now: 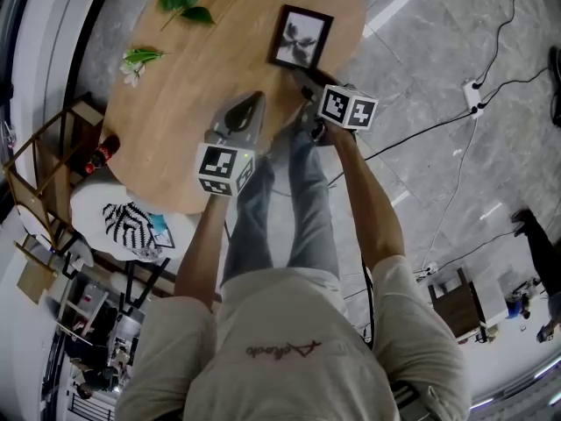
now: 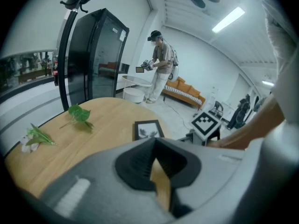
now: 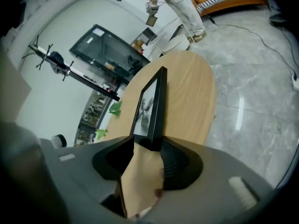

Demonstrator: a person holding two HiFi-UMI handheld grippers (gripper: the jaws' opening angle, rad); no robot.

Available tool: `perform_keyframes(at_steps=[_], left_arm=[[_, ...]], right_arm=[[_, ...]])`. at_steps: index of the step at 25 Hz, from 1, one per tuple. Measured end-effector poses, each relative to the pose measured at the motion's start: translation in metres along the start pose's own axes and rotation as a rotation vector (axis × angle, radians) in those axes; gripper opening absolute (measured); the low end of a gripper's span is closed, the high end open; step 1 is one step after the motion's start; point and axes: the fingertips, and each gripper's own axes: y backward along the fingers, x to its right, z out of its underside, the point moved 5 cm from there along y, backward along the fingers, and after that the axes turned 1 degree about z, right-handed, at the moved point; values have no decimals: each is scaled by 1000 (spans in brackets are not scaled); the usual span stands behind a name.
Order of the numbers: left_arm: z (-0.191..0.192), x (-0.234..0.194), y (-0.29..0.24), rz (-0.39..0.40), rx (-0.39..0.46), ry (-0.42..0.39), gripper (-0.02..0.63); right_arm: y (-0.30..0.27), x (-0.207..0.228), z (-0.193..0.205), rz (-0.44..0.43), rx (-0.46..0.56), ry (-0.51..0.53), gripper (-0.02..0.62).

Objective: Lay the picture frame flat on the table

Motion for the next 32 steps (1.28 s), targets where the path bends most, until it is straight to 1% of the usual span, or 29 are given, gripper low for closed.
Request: perform_keyframes(at_steps=[3, 7, 9, 10, 11, 14, 16, 20, 22, 28, 32], left_arm=[[1, 0, 1, -2, 1, 2, 1], [0, 1, 0, -2, 2, 6, 2], [0, 2, -1, -2, 2, 6, 1], [0, 2, -1, -1, 2, 6, 0], [0, 3, -2, -1, 2, 6, 0], [0, 6, -2, 0, 3, 4, 1], [-2, 7, -1, 2, 6, 3, 2], [-8, 11, 5, 5, 12, -3, 1], [-13, 14, 10, 5, 16, -6, 2], [-31, 21, 28, 7, 38, -21, 0], [-42, 30, 44, 9, 49, -30, 1]], right_arm=[[0, 0, 2, 81, -18, 135, 195], [2, 1, 4, 237, -45, 399, 212], [2, 0, 5, 290, -53, 517, 212], [3, -1, 6, 305, -55, 554, 212], [4, -3, 7, 311, -57, 572, 212], [7, -6, 8, 306, -58, 584, 206], [10, -9, 7, 310, -52, 599, 184], [23, -18, 0, 338, -16, 634, 107], [33, -23, -4, 356, 8, 648, 8], [58, -47, -11, 354, 40, 656, 5], [78, -70, -12, 338, 64, 639, 5]])
